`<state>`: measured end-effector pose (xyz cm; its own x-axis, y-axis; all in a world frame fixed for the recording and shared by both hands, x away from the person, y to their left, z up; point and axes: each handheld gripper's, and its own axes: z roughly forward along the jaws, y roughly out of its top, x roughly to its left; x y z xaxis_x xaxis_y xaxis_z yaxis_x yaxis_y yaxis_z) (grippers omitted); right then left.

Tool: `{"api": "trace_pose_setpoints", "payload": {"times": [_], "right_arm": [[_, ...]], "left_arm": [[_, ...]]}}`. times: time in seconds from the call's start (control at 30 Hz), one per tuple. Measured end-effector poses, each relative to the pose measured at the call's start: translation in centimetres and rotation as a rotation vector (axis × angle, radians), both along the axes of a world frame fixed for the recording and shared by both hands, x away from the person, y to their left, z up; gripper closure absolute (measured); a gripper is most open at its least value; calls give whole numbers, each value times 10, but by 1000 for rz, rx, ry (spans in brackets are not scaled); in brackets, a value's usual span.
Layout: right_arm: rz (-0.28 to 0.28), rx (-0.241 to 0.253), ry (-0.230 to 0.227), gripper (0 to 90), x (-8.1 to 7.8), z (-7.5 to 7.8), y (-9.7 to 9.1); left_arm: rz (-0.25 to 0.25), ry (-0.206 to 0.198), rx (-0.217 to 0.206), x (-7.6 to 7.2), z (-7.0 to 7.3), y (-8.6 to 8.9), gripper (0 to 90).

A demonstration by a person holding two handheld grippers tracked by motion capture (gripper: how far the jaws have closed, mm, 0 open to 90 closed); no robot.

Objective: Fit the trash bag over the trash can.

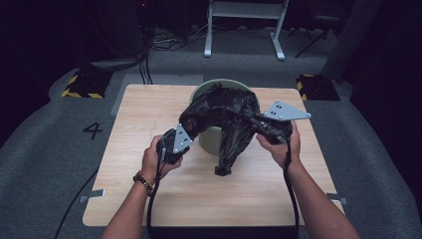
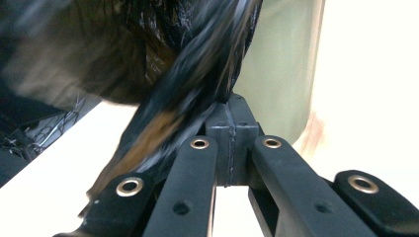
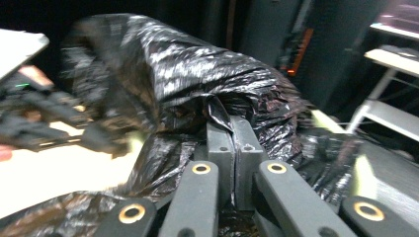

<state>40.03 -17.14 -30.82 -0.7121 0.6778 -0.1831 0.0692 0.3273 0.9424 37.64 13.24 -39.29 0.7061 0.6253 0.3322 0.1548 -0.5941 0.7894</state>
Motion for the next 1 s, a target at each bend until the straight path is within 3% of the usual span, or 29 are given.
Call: {"api": "trace_pose_setpoints", "payload": {"times": [0.1, 0.23, 0.33, 0.4, 0.5, 0.57, 0.6, 0.67, 0.8, 0.93, 1.0], "right_arm": [[-46, 26, 9, 897, 8, 5, -12], [-120, 35, 25, 898, 20, 7, -26], [-147, 46, 56, 899, 27, 4, -36], [-145, 52, 88, 900, 30, 1, -39], [-124, 51, 104, 900, 28, -2, -39], [-106, 51, 111, 900, 26, -3, -37], [-99, 50, 116, 900, 25, -4, -36], [-75, 60, 129, 900, 22, -5, -35], [-41, 66, 146, 900, 16, -6, -32], [-14, 58, 149, 900, 10, -9, -27], [-1, 54, 155, 900, 8, -11, -24]], "left_arm": [[-46, 18, 29, -2, 3, 5, 900], [-83, 29, 36, -5, 7, 14, 900], [-69, 15, 20, -8, 10, 22, 900], [-41, 1, -18, -9, 12, 27, 893], [-55, 7, -81, -15, 16, 25, 595], [-104, -2, -124, -23, 19, 18, 457], [-120, -26, -131, -30, 21, 10, 387], [-149, -43, -154, -38, 24, 0, 330], [-250, -26, -229, -51, 29, -21, 310], [-256, 5, -214, -54, 27, -49, 328], [-218, -2, -202, -52, 25, -62, 346]]}}
